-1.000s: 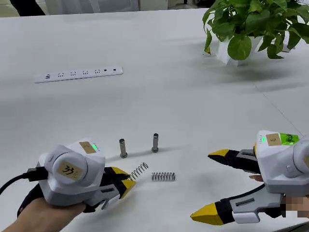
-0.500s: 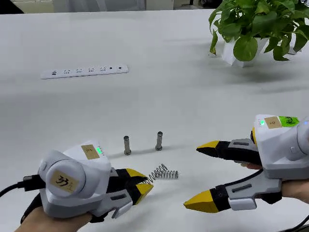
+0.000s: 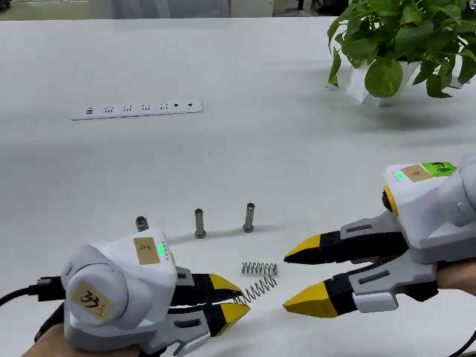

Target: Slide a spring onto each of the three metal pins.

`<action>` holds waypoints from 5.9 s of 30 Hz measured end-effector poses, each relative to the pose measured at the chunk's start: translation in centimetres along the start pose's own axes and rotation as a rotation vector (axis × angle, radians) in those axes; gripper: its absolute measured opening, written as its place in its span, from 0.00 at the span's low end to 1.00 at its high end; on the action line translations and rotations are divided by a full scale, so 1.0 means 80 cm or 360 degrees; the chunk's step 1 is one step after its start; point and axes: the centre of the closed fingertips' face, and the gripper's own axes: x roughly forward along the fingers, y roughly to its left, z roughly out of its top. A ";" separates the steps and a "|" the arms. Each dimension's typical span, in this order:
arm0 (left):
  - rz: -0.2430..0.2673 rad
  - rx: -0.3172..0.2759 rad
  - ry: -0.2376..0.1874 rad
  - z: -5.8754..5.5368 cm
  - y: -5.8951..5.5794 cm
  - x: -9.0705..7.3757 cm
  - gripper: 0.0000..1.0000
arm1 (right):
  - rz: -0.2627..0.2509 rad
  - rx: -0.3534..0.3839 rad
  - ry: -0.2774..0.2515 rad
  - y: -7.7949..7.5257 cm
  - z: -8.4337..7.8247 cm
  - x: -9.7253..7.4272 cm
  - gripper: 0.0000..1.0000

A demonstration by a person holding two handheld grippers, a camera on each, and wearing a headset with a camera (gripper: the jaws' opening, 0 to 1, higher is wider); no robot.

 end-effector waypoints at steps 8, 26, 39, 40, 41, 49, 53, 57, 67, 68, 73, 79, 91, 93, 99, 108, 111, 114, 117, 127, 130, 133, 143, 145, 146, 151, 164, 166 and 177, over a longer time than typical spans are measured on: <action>-0.0099 0.0059 0.0022 -0.001 -0.015 0.000 0.10 | 0.0110 0.0079 0.0060 0.007 -0.009 0.008 0.24; -0.0179 0.0068 -0.0007 0.005 -0.030 0.001 0.10 | 0.0202 0.0154 0.0118 0.017 -0.020 0.012 0.13; -0.0163 0.0059 -0.0029 0.009 -0.029 -0.003 0.10 | 0.0192 0.0128 0.0148 0.019 -0.021 0.010 0.13; -0.0162 0.0062 -0.0031 0.009 -0.029 -0.004 0.10 | 0.0195 0.0130 0.0151 0.020 -0.022 0.010 0.13; -0.0163 0.0063 -0.0033 0.010 -0.029 -0.004 0.10 | 0.0201 0.0136 0.0152 0.020 -0.022 0.010 0.13; -0.0171 0.0071 -0.0021 0.009 -0.028 -0.003 0.10 | 0.0203 0.0133 0.0139 0.018 -0.017 0.010 0.13; -0.0169 0.0070 -0.0014 0.008 -0.027 -0.003 0.10 | 0.0200 0.0124 0.0134 0.018 -0.015 0.011 0.12; -0.0157 0.0062 -0.0009 0.007 -0.026 -0.004 0.10 | 0.0179 0.0085 0.0141 0.018 -0.011 0.012 0.12; -0.0127 0.0038 -0.0021 0.012 -0.023 -0.003 0.10 | 0.0096 -0.0116 0.0238 0.019 0.002 0.009 0.12; -0.0124 0.0037 -0.0021 0.012 -0.022 -0.003 0.10 | 0.0082 -0.0135 0.0258 0.020 0.003 0.009 0.12; -0.0119 0.0000 -0.0029 0.013 -0.021 0.000 0.10 | 0.0060 -0.0223 0.0286 0.025 0.012 0.012 0.12; -0.0127 -0.0024 -0.0021 0.013 -0.022 0.004 0.09 | 0.0044 -0.0318 0.0345 0.029 0.016 0.015 0.12; -0.0135 -0.0042 -0.0026 0.015 -0.023 0.008 0.09 | 0.0066 -0.0417 0.0378 0.035 0.026 0.023 0.12; -0.0131 -0.0045 -0.0029 0.016 -0.023 0.008 0.09 | 0.0065 -0.0417 0.0381 0.034 0.026 0.022 0.12; -0.0131 -0.0047 -0.0034 0.017 -0.024 0.008 0.09 | 0.0069 -0.0432 0.0397 0.035 0.026 0.022 0.12; -0.0139 -0.0033 -0.0026 0.016 -0.025 0.003 0.09 | 0.0087 -0.0435 0.0417 0.037 0.025 0.021 0.12; -0.0141 -0.0022 -0.0011 0.015 -0.026 0.000 0.09 | 0.0098 -0.0442 0.0422 0.038 0.025 0.021 0.12; -0.0141 -0.0012 0.0008 0.012 -0.027 -0.003 0.09 | 0.0106 -0.0447 0.0406 0.039 0.028 0.022 0.16; -0.0152 -0.0002 0.0021 0.012 -0.030 -0.004 0.09 | 0.0106 -0.0440 0.0364 0.037 0.036 0.023 0.25; -0.0091 0.0012 0.0038 0.008 -0.020 -0.011 0.09 | 0.0178 -0.0616 0.0474 0.039 0.051 0.037 0.27; -0.0075 0.0024 0.0044 0.008 -0.016 -0.012 0.09 | 0.0176 -0.0701 0.0542 0.032 0.054 0.034 0.27; -0.0056 0.0042 0.0057 0.009 -0.011 -0.013 0.09 | 0.0179 -0.0747 0.0588 0.024 0.059 0.031 0.27; -0.0038 0.0086 0.0091 0.011 -0.005 -0.010 0.09 | 0.0246 -0.0855 0.0829 0.018 0.039 0.026 0.21; -0.0036 0.0083 0.0100 0.009 -0.006 -0.010 0.09 | 0.0273 -0.0864 0.0834 0.024 0.038 0.027 0.21; -0.0033 0.0079 0.0104 0.009 -0.006 -0.009 0.09 | 0.0288 -0.0873 0.0848 0.027 0.037 0.027 0.21; -0.0019 0.0058 0.0112 0.008 -0.003 -0.005 0.09 | 0.0312 -0.0902 0.0900 0.030 0.029 0.034 0.21; 0.0003 0.0036 0.0068 0.020 -0.001 0.001 0.09 | 0.0327 -0.0889 0.0961 0.024 0.015 0.041 0.15; 0.0003 0.0030 0.0063 0.020 -0.002 0.002 0.09 | 0.0326 -0.0880 0.0974 0.023 0.012 0.041 0.15; -0.0010 -0.0014 0.0005 0.030 -0.006 0.006 0.09 | 0.0327 -0.0868 0.0993 0.022 0.007 0.039 0.13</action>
